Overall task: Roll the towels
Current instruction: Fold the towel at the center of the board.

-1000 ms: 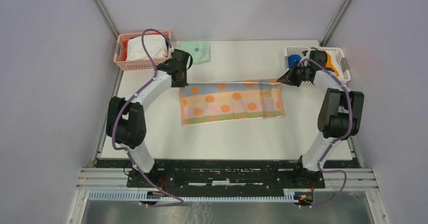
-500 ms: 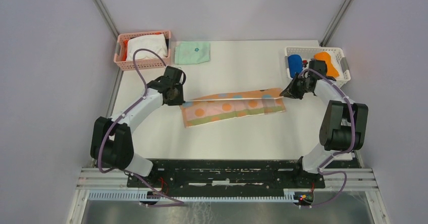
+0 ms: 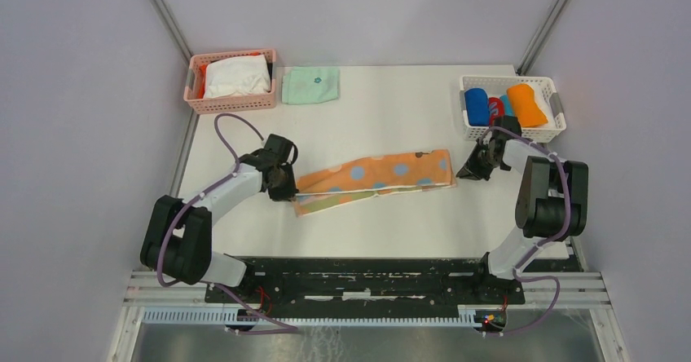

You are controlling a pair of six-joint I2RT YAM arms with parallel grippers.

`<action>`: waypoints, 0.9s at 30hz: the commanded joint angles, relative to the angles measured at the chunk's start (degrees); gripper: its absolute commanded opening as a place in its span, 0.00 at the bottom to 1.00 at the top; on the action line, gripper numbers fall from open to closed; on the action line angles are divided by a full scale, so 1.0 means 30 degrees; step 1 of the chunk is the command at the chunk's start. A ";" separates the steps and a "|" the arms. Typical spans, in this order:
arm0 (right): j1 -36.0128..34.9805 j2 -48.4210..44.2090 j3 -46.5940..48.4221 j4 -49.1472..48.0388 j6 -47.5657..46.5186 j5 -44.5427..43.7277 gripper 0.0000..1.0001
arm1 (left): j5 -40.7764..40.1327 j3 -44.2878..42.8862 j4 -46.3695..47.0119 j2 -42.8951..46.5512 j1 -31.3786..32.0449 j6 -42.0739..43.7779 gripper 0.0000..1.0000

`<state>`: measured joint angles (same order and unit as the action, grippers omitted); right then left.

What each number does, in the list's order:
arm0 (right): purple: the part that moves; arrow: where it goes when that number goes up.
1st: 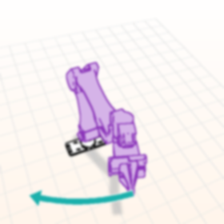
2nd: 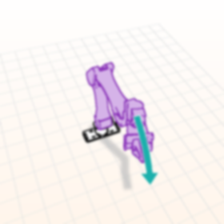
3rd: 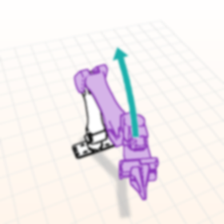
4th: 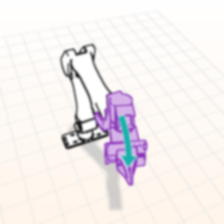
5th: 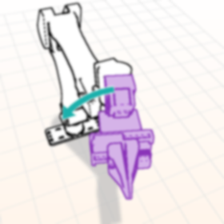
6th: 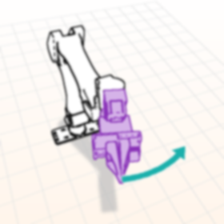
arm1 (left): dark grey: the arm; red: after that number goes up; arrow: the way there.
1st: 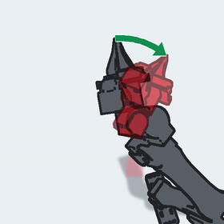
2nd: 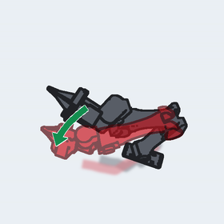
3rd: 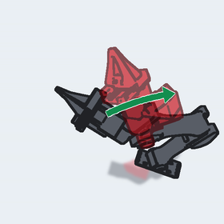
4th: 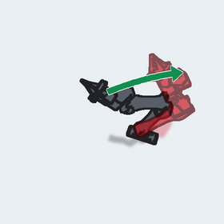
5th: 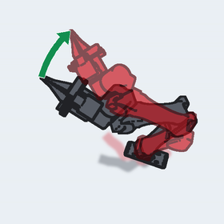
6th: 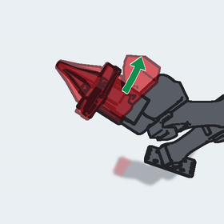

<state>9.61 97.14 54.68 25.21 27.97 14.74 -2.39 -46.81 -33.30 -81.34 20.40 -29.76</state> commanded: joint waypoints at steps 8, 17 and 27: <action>0.0099 -0.1587 -0.0091 -0.0442 -0.0297 -0.0137 0.30 | 0.1261 0.0979 -0.0132 0.3568 0.0558 -0.1854 0.40; -0.0707 -0.4162 -0.0925 -0.1301 -0.0670 0.1038 0.44 | 0.1208 -0.0129 -0.0603 0.7698 0.0544 -0.2941 0.65; -0.2565 -0.2934 -0.0849 -0.1106 -0.0604 -0.0990 0.44 | 0.0959 -0.0217 0.2859 0.1483 0.0538 -0.3179 0.56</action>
<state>1.80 87.11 52.05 21.82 26.70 16.84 0.67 -46.15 -30.20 -72.12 22.00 -37.04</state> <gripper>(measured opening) 0.441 0.583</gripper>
